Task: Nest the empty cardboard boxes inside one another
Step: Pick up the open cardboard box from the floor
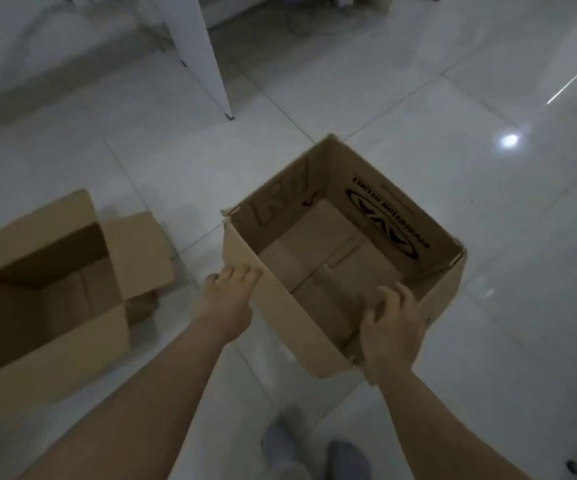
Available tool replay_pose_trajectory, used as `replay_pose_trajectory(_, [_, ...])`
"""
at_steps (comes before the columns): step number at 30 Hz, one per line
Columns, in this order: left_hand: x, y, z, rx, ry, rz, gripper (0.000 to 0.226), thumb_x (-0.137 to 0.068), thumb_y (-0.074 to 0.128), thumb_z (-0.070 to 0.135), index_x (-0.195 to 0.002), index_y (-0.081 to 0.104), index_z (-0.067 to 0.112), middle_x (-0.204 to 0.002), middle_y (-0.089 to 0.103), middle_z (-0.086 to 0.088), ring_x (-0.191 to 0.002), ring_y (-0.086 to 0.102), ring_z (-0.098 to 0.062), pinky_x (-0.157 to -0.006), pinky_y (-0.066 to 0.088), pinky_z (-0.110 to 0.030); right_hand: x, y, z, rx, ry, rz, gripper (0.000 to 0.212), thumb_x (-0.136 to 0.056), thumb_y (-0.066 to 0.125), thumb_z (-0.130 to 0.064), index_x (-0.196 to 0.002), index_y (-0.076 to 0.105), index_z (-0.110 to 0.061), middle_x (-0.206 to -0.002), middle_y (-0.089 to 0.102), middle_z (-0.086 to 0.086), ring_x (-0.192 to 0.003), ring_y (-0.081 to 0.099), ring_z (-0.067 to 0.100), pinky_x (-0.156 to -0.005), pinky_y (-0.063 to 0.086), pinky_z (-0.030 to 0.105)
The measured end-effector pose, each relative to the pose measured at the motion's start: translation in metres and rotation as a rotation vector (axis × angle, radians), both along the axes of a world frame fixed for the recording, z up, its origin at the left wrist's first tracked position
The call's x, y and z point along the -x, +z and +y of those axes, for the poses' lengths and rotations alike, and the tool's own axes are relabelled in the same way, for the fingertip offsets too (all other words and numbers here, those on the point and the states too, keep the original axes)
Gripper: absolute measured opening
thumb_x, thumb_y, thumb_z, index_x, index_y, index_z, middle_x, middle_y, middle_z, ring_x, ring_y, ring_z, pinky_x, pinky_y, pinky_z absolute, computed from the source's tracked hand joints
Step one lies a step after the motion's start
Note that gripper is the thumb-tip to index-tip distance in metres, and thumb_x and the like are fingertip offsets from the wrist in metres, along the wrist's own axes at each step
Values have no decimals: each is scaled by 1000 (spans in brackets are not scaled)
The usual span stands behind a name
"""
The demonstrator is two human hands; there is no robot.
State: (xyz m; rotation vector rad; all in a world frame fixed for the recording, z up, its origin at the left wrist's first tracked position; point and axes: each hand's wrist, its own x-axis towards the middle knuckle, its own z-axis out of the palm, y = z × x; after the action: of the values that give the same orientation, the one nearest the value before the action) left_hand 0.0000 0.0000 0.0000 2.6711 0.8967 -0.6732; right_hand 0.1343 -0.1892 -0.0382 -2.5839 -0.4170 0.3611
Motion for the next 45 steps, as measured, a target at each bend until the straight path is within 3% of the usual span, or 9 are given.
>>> replay_pose_trajectory(5, [-36, -68, 51, -140, -91, 127, 81, -81, 62, 41, -144, 14, 31, -158, -7, -3, -145, -1, -28, -117, 5, -48, -16, -70, 9, -46, -405, 29, 70, -79, 55, -1, -141, 26, -11, -156, 6, 18, -142, 12, 34, -115, 20, 50])
replay_pose_trajectory(8, [-40, -84, 75, -208, -223, 156, 59, -83, 49, 53, -134, 39, 25, -157, 15, 0, -146, -1, -22, -116, -5, -50, -27, -80, 20, -193, -450, 77, 75, -79, 37, 17, -145, 16, -12, -158, 2, 9, -142, 15, 23, -102, 28, 28])
replay_pose_trajectory(11, [-38, -87, 85, -179, -216, 139, 49, -84, 44, 56, -122, 47, 24, -137, 48, 2, -139, 25, -22, -116, 1, -48, -47, -79, 37, -203, -353, 49, 75, -81, 33, 20, -146, 13, -12, -159, 2, 4, -137, 22, 16, -86, 32, 24])
replay_pose_trajectory(15, [-30, -90, 78, -182, -134, 108, 51, -84, 41, 60, -121, 48, 25, -124, 56, 4, -123, 42, -25, -115, 13, -44, -85, -71, 64, -133, -155, 64, 73, -85, 36, 15, -147, 11, -13, -159, 2, 2, -121, 36, 18, -76, 33, 23])
replay_pose_trajectory(24, [-41, -100, 66, -204, 135, 27, 48, -83, 37, 63, -109, 48, 24, -112, 58, 3, -111, 48, -22, -98, 29, -39, -161, -70, 123, -66, 201, 62, 69, -85, 39, 10, -146, 16, -16, -159, 5, 3, -137, 29, 28, -102, 38, 43])
replay_pose_trajectory(27, [-35, -96, 70, -220, 133, -10, 61, -80, 38, 67, -122, 44, 22, -135, 46, -1, -126, 37, -25, -110, 21, -43, -175, -59, 134, -45, 288, 29, 67, -83, 40, 9, -143, 25, -14, -156, 14, 13, -139, 25, 33, -111, 30, 50])
replay_pose_trajectory(32, [-15, -89, 90, -150, 434, 15, 94, -68, 44, 78, -145, 14, 33, -155, -21, -9, -142, -17, -35, -114, -10, -53, -123, -43, 112, -22, 335, -165, 44, -80, 51, -20, -123, 57, -13, -143, 41, 19, -129, 40, 41, -102, 37, 58])
replay_pose_trajectory(38, [-14, -93, 87, -15, 612, -59, 90, -64, 39, 82, -123, 42, 14, -153, -29, -4, -139, 8, -36, -107, 33, -50, -88, -69, 94, 243, 464, -180, 48, -78, 39, -52, -97, 73, -24, -134, 56, 9, -129, 45, 34, -102, 23, 63])
replay_pose_trajectory(45, [-46, -106, 62, -76, 903, -246, 62, -70, 62, 59, -99, 49, 6, -157, -15, -7, -134, 16, -38, -92, 43, -52, -166, -86, 147, 197, 647, -324, 43, -80, 40, -48, -78, 72, -20, -125, 63, 5, -123, 50, 22, -97, 25, 64])
